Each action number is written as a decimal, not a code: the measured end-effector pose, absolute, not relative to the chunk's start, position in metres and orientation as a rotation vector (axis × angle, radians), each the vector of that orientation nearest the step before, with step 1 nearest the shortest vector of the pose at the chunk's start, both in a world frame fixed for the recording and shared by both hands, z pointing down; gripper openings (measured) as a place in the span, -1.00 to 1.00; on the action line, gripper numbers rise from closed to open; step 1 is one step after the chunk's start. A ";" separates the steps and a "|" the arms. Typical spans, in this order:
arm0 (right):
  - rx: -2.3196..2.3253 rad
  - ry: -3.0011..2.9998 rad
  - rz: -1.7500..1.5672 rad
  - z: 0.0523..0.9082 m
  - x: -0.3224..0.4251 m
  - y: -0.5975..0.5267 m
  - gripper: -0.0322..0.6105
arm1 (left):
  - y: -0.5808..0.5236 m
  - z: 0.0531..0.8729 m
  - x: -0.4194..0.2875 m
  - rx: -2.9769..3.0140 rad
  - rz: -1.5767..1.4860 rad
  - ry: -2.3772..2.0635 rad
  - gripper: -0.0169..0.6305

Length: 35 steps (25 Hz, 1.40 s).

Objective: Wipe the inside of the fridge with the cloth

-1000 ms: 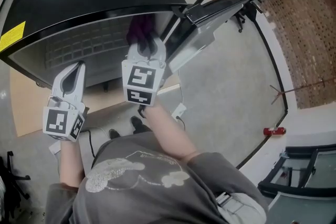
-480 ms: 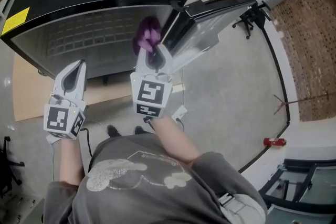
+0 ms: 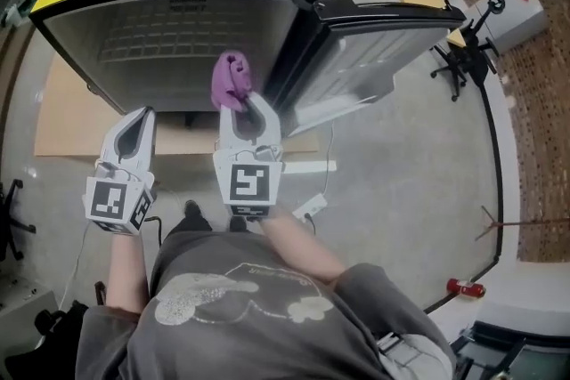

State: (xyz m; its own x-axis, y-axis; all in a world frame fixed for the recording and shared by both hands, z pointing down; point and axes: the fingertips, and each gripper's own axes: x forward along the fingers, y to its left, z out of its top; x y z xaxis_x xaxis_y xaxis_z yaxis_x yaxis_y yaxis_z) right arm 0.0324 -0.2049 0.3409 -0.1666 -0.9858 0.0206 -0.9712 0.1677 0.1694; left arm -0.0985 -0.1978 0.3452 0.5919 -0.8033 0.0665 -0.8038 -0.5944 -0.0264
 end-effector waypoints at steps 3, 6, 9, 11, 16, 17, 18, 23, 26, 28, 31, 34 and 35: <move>1.802 -2.414 -0.147 0.351 0.008 -0.194 -0.76 | -0.182 0.349 -0.107 2.743 0.132 -1.519 -0.90; 1.659 -2.510 -0.135 0.365 -0.018 -0.183 -0.76 | -0.169 0.353 -0.117 2.687 0.147 -1.606 -0.90; 1.536 -2.554 -0.131 0.388 -0.053 -0.186 -0.76 | -0.173 0.364 -0.144 2.638 0.152 -1.666 -0.90; 1.477 -2.573 -0.113 0.403 -0.072 -0.195 -0.76 | -0.180 0.369 -0.161 2.606 0.148 -1.702 -0.90; 1.406 -2.549 -0.096 0.440 -0.105 -0.237 -0.76 | -0.204 0.391 -0.201 2.559 0.139 -1.764 -0.90; 1.403 -2.541 -0.093 0.446 -0.111 -0.247 -0.76 | -0.210 0.395 -0.208 2.556 0.146 -1.764 -0.90; 1.403 -2.534 -0.092 0.452 -0.117 -0.258 -0.76 | -0.215 0.399 -0.214 2.554 0.154 -1.761 -0.90; 1.403 -2.486 -0.101 0.475 -0.142 -0.310 -0.76 | -0.249 0.418 -0.237 2.548 0.159 -1.732 -0.90; 1.394 -2.462 -0.125 0.484 -0.156 -0.337 -0.76 | -0.267 0.426 -0.246 2.559 0.158 -1.705 -0.90; 1.396 -2.448 -0.137 0.487 -0.162 -0.353 -0.76 | -0.277 0.429 -0.249 2.562 0.152 -1.687 -0.90; 1.404 -2.433 -0.152 0.490 -0.170 -0.373 -0.76 | -0.285 0.431 -0.251 2.577 0.148 -1.656 -0.90; 1.394 -2.434 -0.157 0.493 -0.178 -0.388 -0.76 | -0.288 0.432 -0.252 2.590 0.151 -1.637 -0.90; 1.385 -2.439 -0.155 0.495 -0.180 -0.391 -0.76 | -0.289 0.431 -0.252 2.593 0.152 -1.635 -0.90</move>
